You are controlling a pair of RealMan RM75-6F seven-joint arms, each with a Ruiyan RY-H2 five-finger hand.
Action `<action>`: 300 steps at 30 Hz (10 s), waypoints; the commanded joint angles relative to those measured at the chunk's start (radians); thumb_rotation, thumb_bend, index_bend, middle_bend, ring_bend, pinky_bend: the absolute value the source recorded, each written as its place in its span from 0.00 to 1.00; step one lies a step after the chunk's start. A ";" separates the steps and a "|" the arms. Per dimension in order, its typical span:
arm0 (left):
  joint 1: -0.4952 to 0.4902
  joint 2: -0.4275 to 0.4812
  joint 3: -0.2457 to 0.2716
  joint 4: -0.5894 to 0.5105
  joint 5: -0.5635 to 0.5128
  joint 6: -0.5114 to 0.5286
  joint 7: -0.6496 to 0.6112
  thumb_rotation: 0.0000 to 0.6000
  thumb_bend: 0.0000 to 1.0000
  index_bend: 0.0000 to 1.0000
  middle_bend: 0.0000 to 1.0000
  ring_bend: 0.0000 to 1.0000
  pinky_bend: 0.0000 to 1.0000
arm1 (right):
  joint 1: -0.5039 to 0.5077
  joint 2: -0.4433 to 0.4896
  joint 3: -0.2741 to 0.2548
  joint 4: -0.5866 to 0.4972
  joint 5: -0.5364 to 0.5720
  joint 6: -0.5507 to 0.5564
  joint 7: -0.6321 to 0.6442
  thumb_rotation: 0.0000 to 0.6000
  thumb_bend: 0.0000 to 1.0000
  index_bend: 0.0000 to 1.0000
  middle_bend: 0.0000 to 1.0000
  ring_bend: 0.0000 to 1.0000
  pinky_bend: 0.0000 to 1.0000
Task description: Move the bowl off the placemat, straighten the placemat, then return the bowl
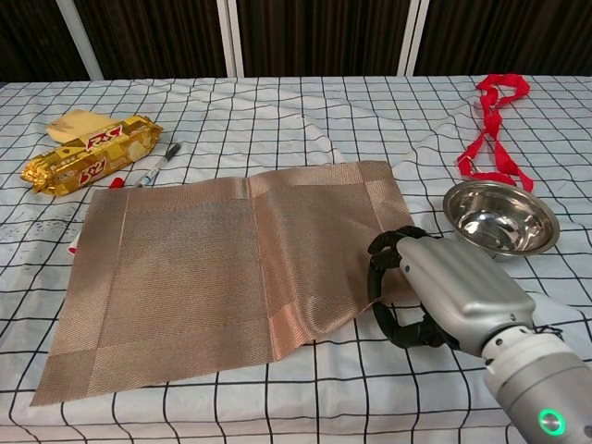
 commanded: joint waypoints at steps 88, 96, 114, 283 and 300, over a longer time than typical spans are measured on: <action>-0.486 -0.207 -0.048 -0.313 -0.531 -0.539 1.059 1.00 0.42 0.00 0.00 0.00 0.00 | -0.067 0.765 0.223 -0.176 -0.005 -0.021 0.403 1.00 0.23 0.00 0.00 0.00 0.18; -0.622 -0.314 -0.041 -0.253 -0.743 -0.515 1.208 1.00 0.46 0.00 0.00 0.00 0.00 | -0.063 0.773 0.225 -0.177 0.004 -0.029 0.417 1.00 0.23 0.00 0.00 0.00 0.18; -0.797 -0.548 -0.089 -0.102 -1.030 -0.284 1.314 1.00 0.46 0.00 0.00 0.00 0.00 | -0.051 0.787 0.217 -0.179 0.030 -0.067 0.434 1.00 0.23 0.00 0.00 0.00 0.18; -0.328 0.075 0.402 -0.190 -0.117 0.246 0.338 1.00 0.04 0.00 0.00 0.00 0.00 | -0.020 0.728 0.109 -0.235 -0.048 -0.099 0.281 1.00 0.18 0.36 0.20 0.10 0.19; -0.216 0.042 0.307 -0.015 -0.134 0.197 0.150 1.00 0.04 0.00 0.00 0.00 0.00 | 0.015 0.564 0.081 -0.171 -0.023 -0.152 0.148 1.00 0.19 0.37 0.20 0.10 0.19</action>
